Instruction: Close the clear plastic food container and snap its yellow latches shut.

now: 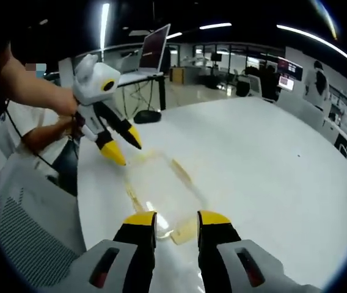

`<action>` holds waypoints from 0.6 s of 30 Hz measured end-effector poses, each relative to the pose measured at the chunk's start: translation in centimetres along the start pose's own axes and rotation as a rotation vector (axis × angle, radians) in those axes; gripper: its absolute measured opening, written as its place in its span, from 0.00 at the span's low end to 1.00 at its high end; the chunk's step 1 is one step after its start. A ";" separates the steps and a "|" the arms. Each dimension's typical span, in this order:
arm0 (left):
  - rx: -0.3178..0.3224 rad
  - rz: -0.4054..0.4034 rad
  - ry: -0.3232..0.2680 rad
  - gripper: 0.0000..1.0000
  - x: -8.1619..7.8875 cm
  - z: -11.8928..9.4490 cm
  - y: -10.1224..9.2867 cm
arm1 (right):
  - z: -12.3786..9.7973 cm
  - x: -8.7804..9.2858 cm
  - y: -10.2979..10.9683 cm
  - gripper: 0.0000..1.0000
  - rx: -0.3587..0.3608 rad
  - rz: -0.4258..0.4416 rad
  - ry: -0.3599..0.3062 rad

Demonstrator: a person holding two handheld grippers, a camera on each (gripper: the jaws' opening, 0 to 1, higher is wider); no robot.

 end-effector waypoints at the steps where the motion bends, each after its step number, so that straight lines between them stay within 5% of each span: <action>1: 0.002 0.002 0.002 0.32 0.0 0.0 0.0 | 0.1 0.0 0.0 0.25 0.002 -0.002 0.004; 18: 0.034 0.058 0.062 0.32 0.2 0.6 1.3 | 1.3 0.5 -0.7 0.24 -0.009 -0.036 0.072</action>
Point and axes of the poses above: the point that each gripper's makers call its tool centre point, and the gripper's own axes: z roughly forward along the fingers, y roughly to its left, x roughly out of its underside, the point moved 8 cm from there along -z, roughly backward along the fingers, and after that the axes turned 6 degrees about x, right-handed, at the moved point
